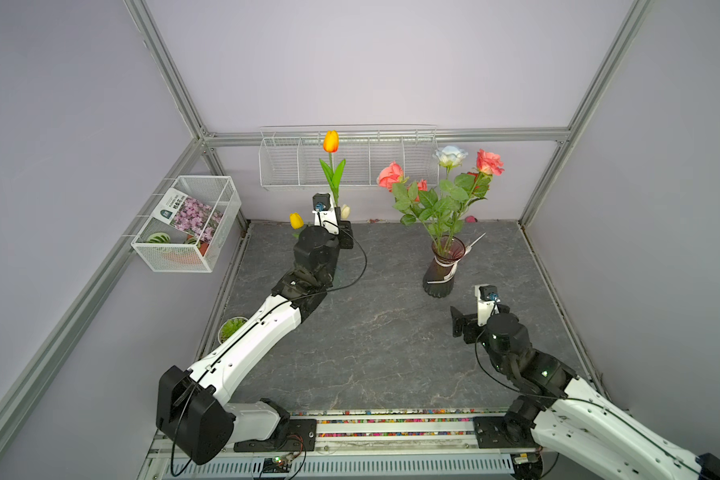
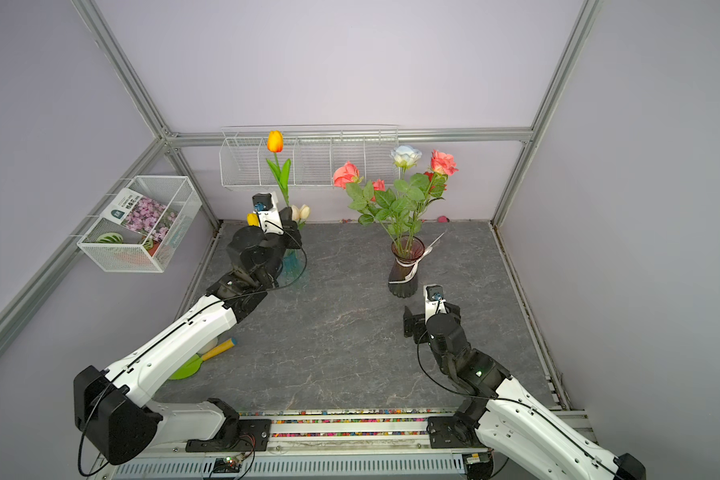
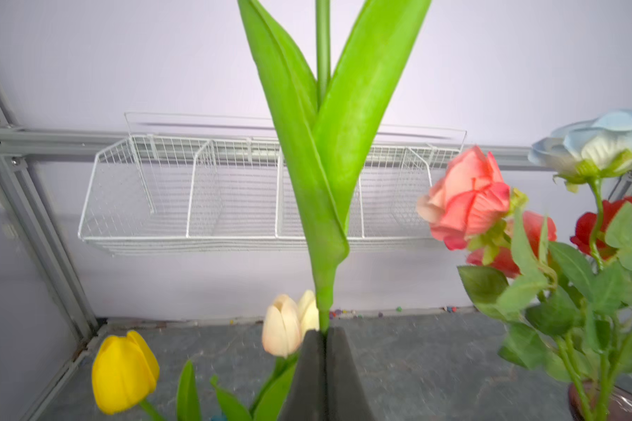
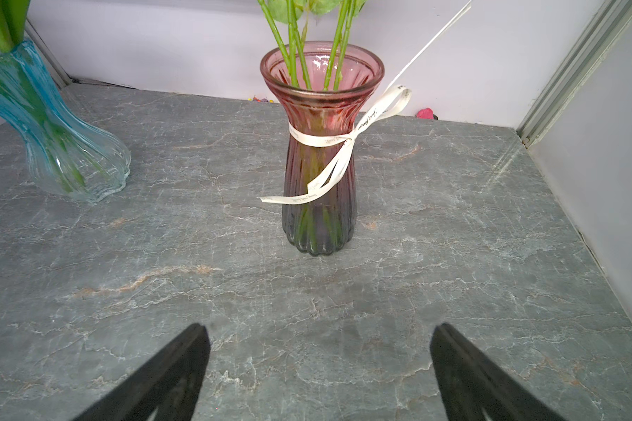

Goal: Arrange the flowers in different vases according to their variety
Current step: Insert the flower into the vase.

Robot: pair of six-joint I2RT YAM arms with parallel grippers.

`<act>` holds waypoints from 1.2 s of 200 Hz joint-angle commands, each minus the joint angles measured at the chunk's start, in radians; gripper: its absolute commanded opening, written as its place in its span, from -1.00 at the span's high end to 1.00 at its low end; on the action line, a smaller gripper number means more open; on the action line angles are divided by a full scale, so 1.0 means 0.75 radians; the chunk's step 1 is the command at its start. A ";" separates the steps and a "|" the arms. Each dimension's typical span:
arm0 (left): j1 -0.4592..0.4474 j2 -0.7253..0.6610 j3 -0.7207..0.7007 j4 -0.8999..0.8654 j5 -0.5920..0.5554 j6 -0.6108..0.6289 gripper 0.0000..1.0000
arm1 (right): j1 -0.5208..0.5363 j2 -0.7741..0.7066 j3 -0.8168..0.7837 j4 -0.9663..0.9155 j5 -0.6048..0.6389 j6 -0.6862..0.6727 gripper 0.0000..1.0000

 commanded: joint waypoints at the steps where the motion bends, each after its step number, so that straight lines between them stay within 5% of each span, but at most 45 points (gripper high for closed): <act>1: 0.101 0.021 -0.075 0.286 0.214 0.083 1.00 | -0.011 0.007 -0.021 0.039 0.010 0.012 -0.98; 67: 0.223 0.123 -0.255 0.589 0.261 0.065 1.00 | -0.014 0.025 -0.021 0.053 0.004 0.005 -0.98; 138: 0.225 0.126 -0.325 0.566 0.119 -0.019 1.00 | -0.015 0.028 -0.026 0.058 -0.002 0.004 -0.98; 149: 0.225 0.122 -0.312 0.541 0.119 -0.022 0.73 | -0.015 0.028 -0.025 0.057 -0.001 0.003 -0.98; 169: 0.224 0.101 -0.277 0.473 0.111 -0.031 0.55 | -0.017 0.024 -0.026 0.054 -0.004 0.003 -0.98; 188: 0.224 0.061 -0.251 0.412 0.121 -0.041 0.00 | -0.017 0.017 -0.028 0.054 -0.010 0.005 -0.98; 225: 0.225 -0.092 -0.164 0.216 0.202 -0.085 -0.10 | -0.017 0.020 -0.030 0.056 -0.020 0.005 -0.98; 240: 0.225 -0.172 -0.102 0.099 0.266 -0.114 -0.31 | -0.018 0.018 -0.029 0.057 -0.027 0.005 -0.98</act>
